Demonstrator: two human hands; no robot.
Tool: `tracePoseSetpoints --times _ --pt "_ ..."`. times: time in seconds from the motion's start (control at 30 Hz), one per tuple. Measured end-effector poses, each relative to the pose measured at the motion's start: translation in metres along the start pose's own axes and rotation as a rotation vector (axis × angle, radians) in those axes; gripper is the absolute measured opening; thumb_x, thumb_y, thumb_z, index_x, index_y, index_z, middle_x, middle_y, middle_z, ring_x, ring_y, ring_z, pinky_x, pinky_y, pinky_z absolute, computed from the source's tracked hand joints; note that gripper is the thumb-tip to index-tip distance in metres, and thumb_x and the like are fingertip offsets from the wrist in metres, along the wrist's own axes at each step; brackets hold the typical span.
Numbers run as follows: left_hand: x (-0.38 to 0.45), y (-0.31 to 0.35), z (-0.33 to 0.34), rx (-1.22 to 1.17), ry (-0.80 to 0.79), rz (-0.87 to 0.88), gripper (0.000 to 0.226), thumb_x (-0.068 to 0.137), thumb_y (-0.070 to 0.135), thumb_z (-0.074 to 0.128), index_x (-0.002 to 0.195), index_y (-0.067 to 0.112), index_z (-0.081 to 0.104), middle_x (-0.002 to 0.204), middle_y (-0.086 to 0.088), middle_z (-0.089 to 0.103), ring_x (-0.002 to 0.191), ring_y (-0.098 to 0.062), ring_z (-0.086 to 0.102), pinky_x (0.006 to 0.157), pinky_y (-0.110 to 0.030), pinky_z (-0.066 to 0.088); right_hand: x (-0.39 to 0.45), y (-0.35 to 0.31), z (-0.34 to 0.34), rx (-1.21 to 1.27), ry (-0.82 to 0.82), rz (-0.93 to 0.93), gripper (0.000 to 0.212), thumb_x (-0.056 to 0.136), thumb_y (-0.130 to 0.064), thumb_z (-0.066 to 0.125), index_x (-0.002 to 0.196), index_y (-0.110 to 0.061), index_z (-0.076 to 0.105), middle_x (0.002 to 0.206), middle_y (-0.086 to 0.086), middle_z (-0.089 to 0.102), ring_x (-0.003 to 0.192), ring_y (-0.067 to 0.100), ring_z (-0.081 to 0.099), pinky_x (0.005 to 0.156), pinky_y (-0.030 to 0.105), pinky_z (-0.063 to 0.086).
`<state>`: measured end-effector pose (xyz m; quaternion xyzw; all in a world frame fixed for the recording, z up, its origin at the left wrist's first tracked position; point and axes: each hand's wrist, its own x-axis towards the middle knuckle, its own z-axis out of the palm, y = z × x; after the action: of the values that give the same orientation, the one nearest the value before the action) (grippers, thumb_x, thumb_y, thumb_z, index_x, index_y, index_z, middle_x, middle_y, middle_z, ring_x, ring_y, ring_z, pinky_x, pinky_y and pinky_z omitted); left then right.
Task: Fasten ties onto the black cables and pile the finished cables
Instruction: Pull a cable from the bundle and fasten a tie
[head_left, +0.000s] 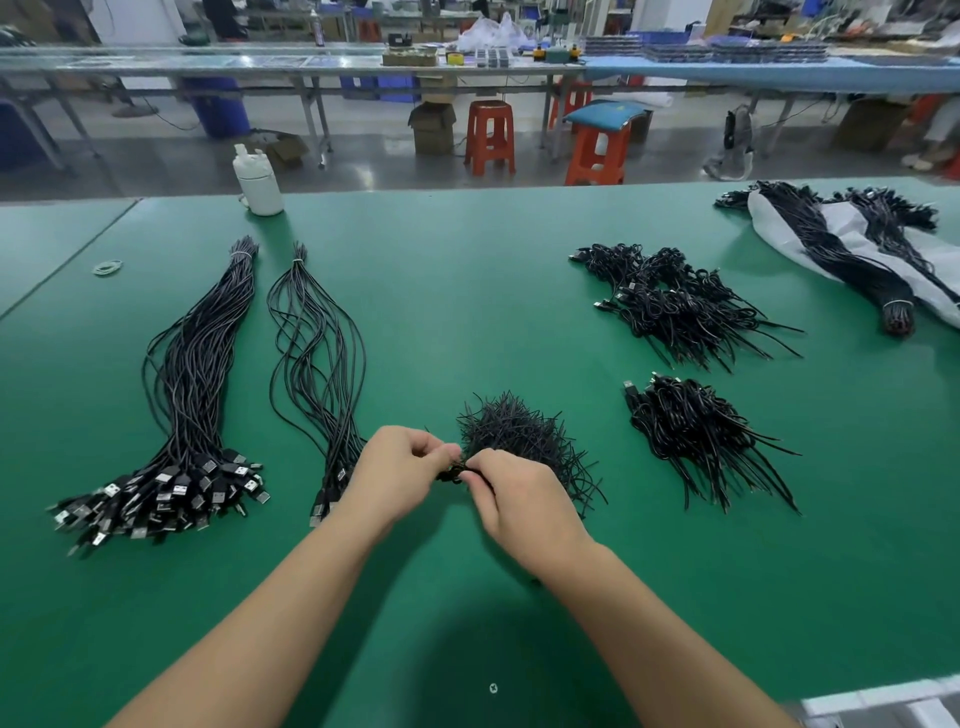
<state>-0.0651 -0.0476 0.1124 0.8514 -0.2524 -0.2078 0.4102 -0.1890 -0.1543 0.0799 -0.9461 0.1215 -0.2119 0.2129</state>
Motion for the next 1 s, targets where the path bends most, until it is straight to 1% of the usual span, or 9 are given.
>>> tracePoseSetpoints --times 0.1,0.17,0.23,0.33,0.47,0.57,0.87,0.97,1.0 --pt "0.0 0.006 -0.001 0.092 -0.001 0.044 0.03 0.096 0.034 0.06 0.074 0.022 0.076 0.066 0.007 0.071 0.048 -0.007 0.048 0.046 -0.021 0.035 0.001 0.0 -0.001 -0.03 -0.017 0.003 0.02 0.101 -0.024 0.052 0.1 -0.009 0.065 0.09 0.005 0.067 0.082 0.026 0.063 0.076 0.04 0.049" --pt "0.0 0.008 -0.003 0.119 -0.041 0.059 0.034 0.095 0.04 0.061 0.071 0.021 0.074 0.053 0.01 0.061 0.037 -0.004 0.038 0.038 -0.018 0.03 0.001 -0.001 -0.001 -0.052 -0.017 0.0 0.019 0.101 -0.024 0.053 0.1 -0.009 0.065 0.088 0.006 0.067 0.081 0.026 0.063 0.075 0.039 0.049" --pt "-0.002 0.009 -0.004 0.139 -0.098 0.09 0.027 0.09 0.039 0.067 0.071 0.021 0.074 0.047 0.014 0.055 0.034 -0.002 0.039 0.037 -0.013 0.027 0.001 0.001 -0.001 -0.072 -0.003 -0.005 0.018 0.1 -0.023 0.054 0.099 -0.008 0.065 0.086 0.006 0.067 0.079 0.027 0.064 0.071 0.038 0.048" --pt "-0.003 0.009 -0.004 0.189 -0.11 0.116 0.011 0.087 0.029 0.073 0.077 0.028 0.076 0.061 0.015 0.065 0.05 0.005 0.049 0.051 -0.014 0.035 0.001 0.003 -0.001 -0.089 -0.043 0.013 0.024 0.103 -0.027 0.048 0.107 -0.011 0.065 0.096 0.004 0.068 0.087 0.024 0.064 0.079 0.037 0.049" --pt "-0.006 0.011 0.003 0.265 -0.042 0.131 0.012 0.086 0.024 0.073 0.076 0.03 0.072 0.079 0.011 0.072 0.078 -0.008 0.064 0.071 -0.023 0.046 0.001 0.004 0.0 -0.074 -0.065 0.038 0.025 0.104 -0.029 0.046 0.112 -0.012 0.063 0.105 0.003 0.067 0.095 0.023 0.063 0.085 0.037 0.047" --pt "-0.01 0.013 0.01 0.376 0.023 0.169 0.009 0.088 0.024 0.069 0.08 0.029 0.07 0.087 0.007 0.073 0.089 -0.015 0.066 0.083 -0.031 0.052 0.001 0.004 0.001 -0.067 -0.077 0.06 0.024 0.104 -0.027 0.047 0.114 -0.012 0.062 0.107 0.003 0.067 0.097 0.023 0.063 0.087 0.036 0.046" --pt "-0.01 0.01 0.018 0.559 -0.019 0.251 0.009 0.091 0.028 0.056 0.082 0.026 0.053 0.093 0.001 0.065 0.09 -0.023 0.062 0.082 -0.038 0.051 -0.002 0.013 -0.001 -0.173 -0.04 -0.01 0.021 0.101 -0.031 0.05 0.111 -0.02 0.065 0.1 -0.004 0.069 0.095 0.02 0.065 0.078 0.039 0.051" --pt "-0.008 0.011 0.017 0.588 -0.061 0.242 0.011 0.091 0.029 0.055 0.082 0.026 0.051 0.091 0.002 0.066 0.089 -0.024 0.061 0.081 -0.037 0.05 -0.002 0.015 -0.003 -0.221 0.037 -0.097 0.011 0.093 -0.024 0.065 0.1 -0.017 0.068 0.089 -0.001 0.068 0.085 0.023 0.066 0.071 0.039 0.054" --pt "-0.007 0.012 0.017 0.585 -0.074 0.232 0.013 0.091 0.029 0.056 0.08 0.026 0.05 0.089 0.002 0.066 0.087 -0.023 0.06 0.079 -0.036 0.049 -0.002 0.016 -0.003 -0.225 0.095 -0.135 0.011 0.088 -0.02 0.071 0.096 -0.014 0.068 0.09 0.001 0.068 0.087 0.025 0.066 0.074 0.039 0.055"
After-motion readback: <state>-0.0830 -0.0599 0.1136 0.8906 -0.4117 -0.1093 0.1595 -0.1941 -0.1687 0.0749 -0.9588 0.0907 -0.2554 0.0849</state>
